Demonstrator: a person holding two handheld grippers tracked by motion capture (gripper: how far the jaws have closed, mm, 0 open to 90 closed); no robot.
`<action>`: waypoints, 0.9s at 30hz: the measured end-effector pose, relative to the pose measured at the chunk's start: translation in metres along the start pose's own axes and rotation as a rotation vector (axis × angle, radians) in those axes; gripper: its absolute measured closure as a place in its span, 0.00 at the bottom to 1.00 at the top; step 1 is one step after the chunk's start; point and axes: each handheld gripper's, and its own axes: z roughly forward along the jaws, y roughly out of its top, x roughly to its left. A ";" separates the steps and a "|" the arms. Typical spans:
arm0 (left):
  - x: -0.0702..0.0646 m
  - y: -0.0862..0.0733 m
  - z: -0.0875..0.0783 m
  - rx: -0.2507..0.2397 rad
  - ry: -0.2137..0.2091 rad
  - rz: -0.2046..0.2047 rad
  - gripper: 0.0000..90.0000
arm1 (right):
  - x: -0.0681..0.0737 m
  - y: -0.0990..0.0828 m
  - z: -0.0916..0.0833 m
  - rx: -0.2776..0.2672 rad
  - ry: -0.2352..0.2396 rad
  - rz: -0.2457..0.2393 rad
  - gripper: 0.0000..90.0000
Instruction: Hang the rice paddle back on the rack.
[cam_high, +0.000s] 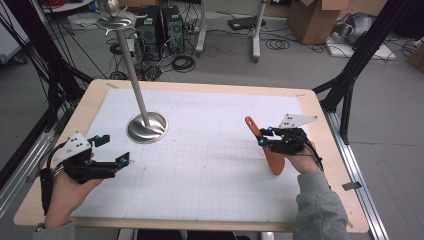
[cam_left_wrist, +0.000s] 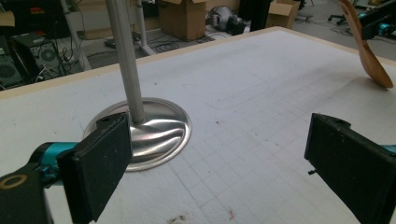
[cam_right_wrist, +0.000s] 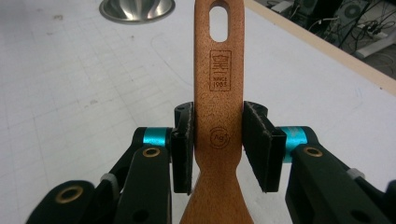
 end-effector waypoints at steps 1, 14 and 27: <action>-0.001 0.000 0.000 0.000 -0.001 0.001 0.09 | 0.000 0.001 -0.001 -0.006 -0.002 0.001 0.72; 0.000 -0.002 -0.009 0.001 0.019 0.001 0.09 | 0.005 0.018 0.000 -0.071 0.003 0.023 0.72; 0.000 -0.005 -0.018 -0.004 0.038 -0.004 0.09 | 0.024 0.049 0.013 -0.132 0.074 0.006 0.72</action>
